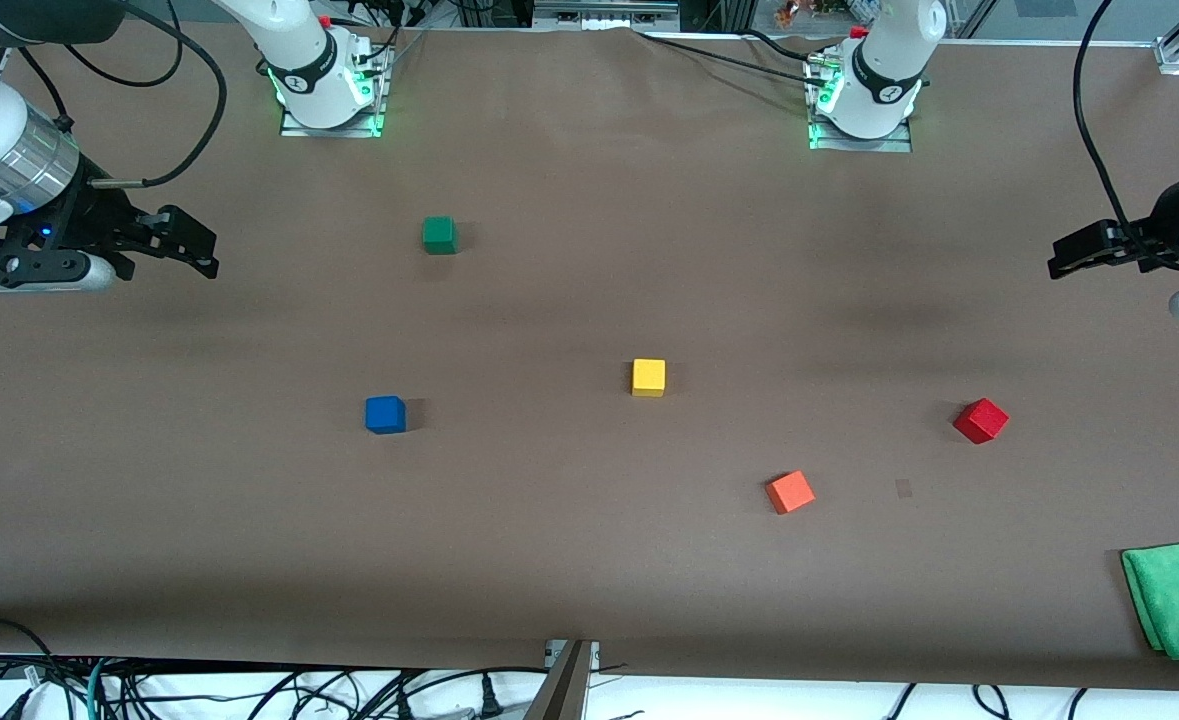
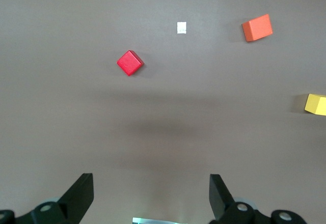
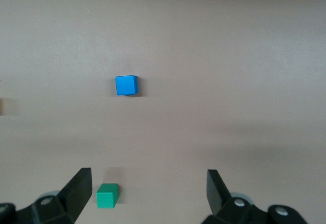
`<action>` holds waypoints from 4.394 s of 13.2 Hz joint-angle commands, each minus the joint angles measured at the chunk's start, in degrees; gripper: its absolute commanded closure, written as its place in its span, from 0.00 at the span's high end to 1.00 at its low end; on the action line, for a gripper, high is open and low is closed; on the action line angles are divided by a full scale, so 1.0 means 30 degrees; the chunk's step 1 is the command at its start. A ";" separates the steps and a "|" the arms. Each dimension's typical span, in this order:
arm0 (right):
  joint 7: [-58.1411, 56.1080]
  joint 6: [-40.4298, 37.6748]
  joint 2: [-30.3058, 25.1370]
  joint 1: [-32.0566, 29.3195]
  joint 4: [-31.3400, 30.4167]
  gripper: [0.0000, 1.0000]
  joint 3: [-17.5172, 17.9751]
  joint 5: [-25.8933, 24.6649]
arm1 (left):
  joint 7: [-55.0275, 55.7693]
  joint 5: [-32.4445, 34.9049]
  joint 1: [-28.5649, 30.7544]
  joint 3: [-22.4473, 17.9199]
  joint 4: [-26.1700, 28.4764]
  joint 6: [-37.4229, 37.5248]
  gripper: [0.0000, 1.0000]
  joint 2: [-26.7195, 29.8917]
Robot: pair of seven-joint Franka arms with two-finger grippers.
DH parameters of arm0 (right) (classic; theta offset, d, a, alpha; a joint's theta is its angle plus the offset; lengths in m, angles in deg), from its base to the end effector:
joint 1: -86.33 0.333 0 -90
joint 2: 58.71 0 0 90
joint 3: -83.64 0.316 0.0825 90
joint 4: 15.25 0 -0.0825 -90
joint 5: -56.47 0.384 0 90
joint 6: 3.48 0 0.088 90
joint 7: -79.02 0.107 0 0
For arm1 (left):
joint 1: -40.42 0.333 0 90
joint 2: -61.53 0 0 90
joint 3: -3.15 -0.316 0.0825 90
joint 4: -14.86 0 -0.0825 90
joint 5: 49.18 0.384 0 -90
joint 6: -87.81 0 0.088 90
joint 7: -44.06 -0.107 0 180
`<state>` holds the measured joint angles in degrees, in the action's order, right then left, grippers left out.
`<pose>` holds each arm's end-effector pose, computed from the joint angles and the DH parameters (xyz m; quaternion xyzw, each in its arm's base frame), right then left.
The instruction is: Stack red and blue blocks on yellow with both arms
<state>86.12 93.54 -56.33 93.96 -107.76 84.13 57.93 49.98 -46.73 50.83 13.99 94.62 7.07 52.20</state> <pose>0.5710 0.0838 0.5911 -0.9997 -0.0076 -0.0167 0.0152 0.5861 0.0104 0.6029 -0.9962 -0.0498 0.0709 0.0099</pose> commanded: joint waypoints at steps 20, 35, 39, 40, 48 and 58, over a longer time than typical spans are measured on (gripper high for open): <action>0.0353 0.4615 0.6787 0.1464 0.0312 0.99 0.0103 0.0595 | -1.2340 0.3050 0.2478 0.0108 0.8386 -1.5290 1.00 -0.5855; 0.0648 1.3574 1.1573 0.2263 -0.1978 0.33 0.0132 0.0655 | -1.4510 0.4427 0.3884 0.0225 1.0505 -2.1017 0.33 -0.7790; 0.0589 0.7283 1.0548 0.2175 0.1529 0.32 -0.0043 0.0626 | -1.3320 0.2472 0.3681 0.2036 0.8461 -1.7661 0.00 -0.7088; 0.0589 0.5906 1.0459 0.2174 0.2728 0.32 -0.0043 0.0568 | -1.1689 0.2174 0.3621 0.2970 0.7757 -1.6226 0.00 -0.6883; 0.0441 -0.0555 0.9550 0.2261 0.7221 0.33 -0.0717 0.0479 | 0.5096 0.2464 -0.1701 0.6583 0.6874 -1.4980 0.00 -0.7346; 0.2343 -0.0553 0.9726 0.3462 0.8219 0.34 -0.0571 0.0362 | 1.3225 0.5422 -0.7713 0.5851 0.4062 -1.5039 0.00 -1.0071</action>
<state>90.62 92.60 -28.18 103.52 -85.51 82.23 58.95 86.28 -32.50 30.44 32.53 110.69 -38.44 24.87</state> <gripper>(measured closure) 0.454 0.441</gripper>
